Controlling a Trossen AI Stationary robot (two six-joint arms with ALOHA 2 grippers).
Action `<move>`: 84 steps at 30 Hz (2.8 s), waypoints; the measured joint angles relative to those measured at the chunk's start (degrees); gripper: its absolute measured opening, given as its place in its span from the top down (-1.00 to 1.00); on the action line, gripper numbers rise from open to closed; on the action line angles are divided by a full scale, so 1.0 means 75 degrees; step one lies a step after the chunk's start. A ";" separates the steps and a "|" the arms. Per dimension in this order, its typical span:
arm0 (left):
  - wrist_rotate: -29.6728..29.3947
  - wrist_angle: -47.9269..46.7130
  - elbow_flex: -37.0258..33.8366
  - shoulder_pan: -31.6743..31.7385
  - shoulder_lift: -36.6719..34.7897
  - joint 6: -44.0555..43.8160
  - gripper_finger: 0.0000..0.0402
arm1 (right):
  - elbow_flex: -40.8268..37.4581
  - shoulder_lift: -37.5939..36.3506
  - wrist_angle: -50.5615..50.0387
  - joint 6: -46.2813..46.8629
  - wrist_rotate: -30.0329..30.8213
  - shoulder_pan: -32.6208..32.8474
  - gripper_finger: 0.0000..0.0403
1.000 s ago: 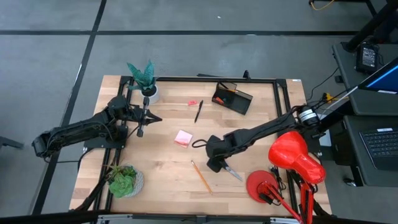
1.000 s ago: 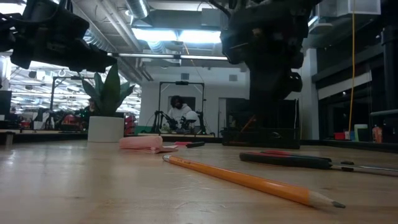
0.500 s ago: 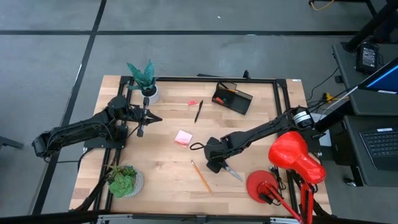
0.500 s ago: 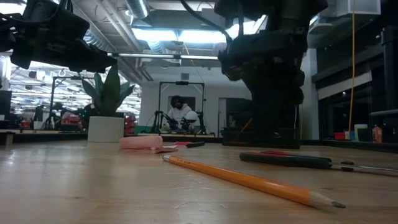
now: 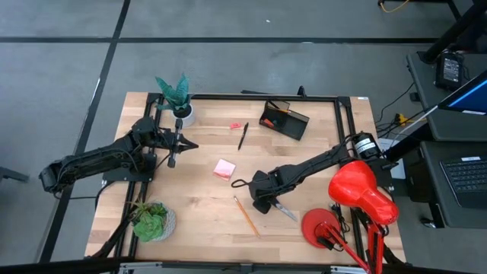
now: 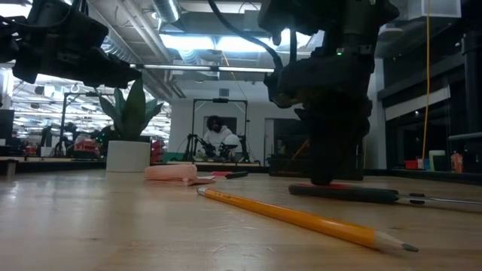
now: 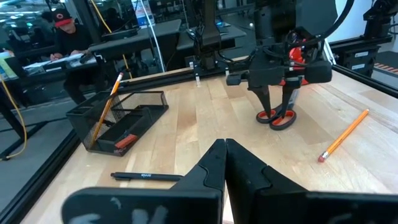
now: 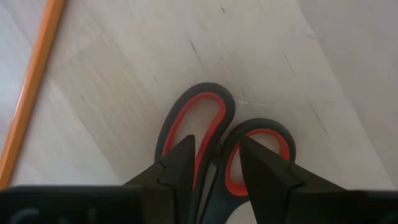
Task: Pick and place office supplies into organizer
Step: Put the black scissors into the black desk organizer
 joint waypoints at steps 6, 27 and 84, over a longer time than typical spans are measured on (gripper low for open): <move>-0.0001 -0.0003 0.0000 0.0000 0.0000 0.0001 0.99 | 0.0000 0.0003 -0.0007 0.0019 0.0063 0.0012 0.36; -0.0001 -0.0032 0.0000 0.0001 0.0000 -0.0004 0.99 | 0.0006 0.0289 -0.0316 0.0131 0.0774 0.0020 0.36; 0.0001 -0.0038 0.0000 0.0002 0.0000 -0.0001 0.99 | -0.0029 -0.1000 0.0131 -0.1032 0.2667 0.0171 0.70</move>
